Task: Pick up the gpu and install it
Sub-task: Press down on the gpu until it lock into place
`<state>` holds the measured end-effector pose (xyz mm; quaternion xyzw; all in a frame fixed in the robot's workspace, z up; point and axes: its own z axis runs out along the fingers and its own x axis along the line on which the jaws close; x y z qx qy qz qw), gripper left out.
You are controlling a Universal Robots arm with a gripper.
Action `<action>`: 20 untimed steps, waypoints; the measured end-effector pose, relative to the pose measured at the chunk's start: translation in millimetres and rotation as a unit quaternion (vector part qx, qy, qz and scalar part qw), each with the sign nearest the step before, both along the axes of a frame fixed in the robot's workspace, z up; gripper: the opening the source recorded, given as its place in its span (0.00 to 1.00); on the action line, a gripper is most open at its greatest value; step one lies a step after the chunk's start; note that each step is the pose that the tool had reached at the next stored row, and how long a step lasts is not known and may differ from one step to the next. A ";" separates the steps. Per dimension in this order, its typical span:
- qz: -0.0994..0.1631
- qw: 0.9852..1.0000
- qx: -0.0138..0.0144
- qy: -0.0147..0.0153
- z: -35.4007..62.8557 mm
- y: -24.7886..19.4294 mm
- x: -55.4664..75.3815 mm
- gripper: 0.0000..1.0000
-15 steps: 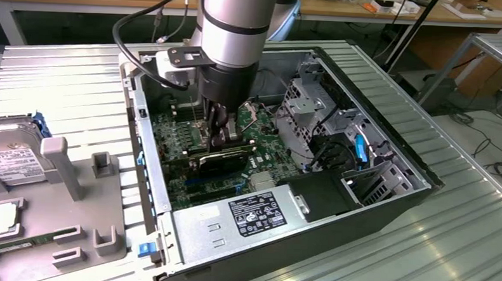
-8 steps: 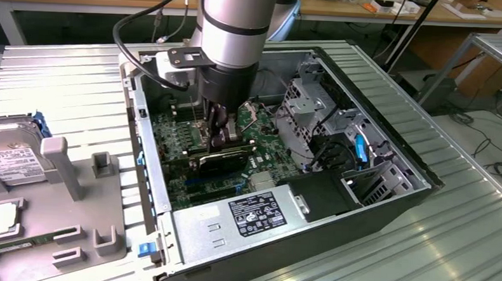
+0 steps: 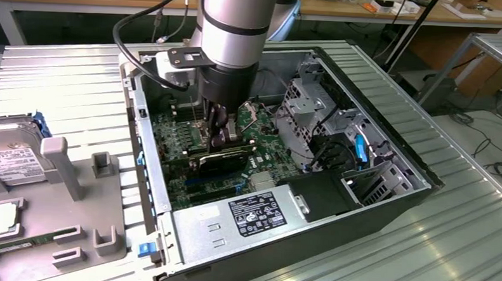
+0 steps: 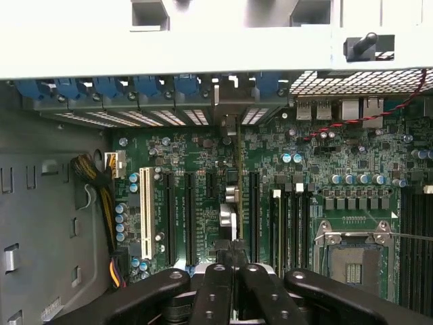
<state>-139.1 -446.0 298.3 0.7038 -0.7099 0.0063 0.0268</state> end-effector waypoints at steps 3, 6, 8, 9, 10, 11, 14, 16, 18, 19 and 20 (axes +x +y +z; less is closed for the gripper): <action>0.000 1.000 0.000 0.000 -2.7 0.1 0.0 0.11; 0.000 1.000 0.000 0.000 -8.7 0.1 0.0 0.11; 0.000 1.000 0.000 0.000 -17.0 0.0 0.0 0.11; 0.000 1.000 0.000 0.000 -20.4 0.1 0.0 0.11; 0.000 1.000 0.000 0.000 -22.1 0.0 0.0 0.11; 0.000 1.000 0.000 0.000 -23.9 0.0 -0.1 0.11; 0.000 1.000 -0.001 0.000 -26.0 0.0 0.0 0.11; 0.000 1.000 -0.001 0.000 -26.2 0.0 0.0 0.11; 0.000 1.000 0.000 -0.001 -23.2 0.2 -0.1 0.11; -0.002 1.000 0.000 0.000 -15.7 0.0 -0.4 0.11; -0.002 1.000 0.000 0.000 -7.2 -0.2 -0.6 0.11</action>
